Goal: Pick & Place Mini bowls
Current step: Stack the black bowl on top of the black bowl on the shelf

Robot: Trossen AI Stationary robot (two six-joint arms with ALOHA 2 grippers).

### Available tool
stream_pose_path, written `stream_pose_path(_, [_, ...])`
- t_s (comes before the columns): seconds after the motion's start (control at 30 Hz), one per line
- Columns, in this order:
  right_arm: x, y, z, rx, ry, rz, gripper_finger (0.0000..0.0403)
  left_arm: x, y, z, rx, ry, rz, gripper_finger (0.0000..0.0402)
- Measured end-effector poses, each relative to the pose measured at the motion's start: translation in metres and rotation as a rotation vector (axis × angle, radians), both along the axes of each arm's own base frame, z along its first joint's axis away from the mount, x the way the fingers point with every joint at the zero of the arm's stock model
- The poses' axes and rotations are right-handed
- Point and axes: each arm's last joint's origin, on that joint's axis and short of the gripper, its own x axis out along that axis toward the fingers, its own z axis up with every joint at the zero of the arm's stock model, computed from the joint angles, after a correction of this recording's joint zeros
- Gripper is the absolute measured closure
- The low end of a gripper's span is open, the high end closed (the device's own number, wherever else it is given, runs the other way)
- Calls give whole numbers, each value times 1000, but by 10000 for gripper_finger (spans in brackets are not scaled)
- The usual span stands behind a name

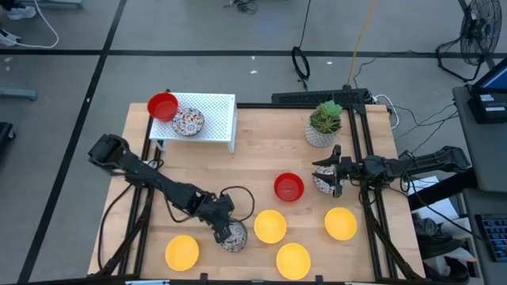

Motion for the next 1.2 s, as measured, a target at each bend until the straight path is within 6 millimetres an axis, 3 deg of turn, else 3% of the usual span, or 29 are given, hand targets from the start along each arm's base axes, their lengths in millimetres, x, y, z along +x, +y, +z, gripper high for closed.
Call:
stream_pose_path(0.23, [0, 0, 0, 0, 0, 0, 231, 2, 42, 46, 97, -219, 59, 381])
stream_pose_path(0.4, [0, 0, 0, 0, 1, 0, 231, 3, 87, 76, 203, -366, 103, 365])
stream_pose_path(0.6, [0, 0, -1, -1, 9, 0, 232, 4, 144, 112, 280, -437, 133, 386])
stream_pose_path(0.83, [1, 0, -1, -2, 13, -1, 231, -5, 193, 148, 365, -234, 175, 364])
stream_pose_path(1.2, [1, 0, -1, -2, 14, 0, 231, -63, 225, 210, 359, 95, 348, 384])
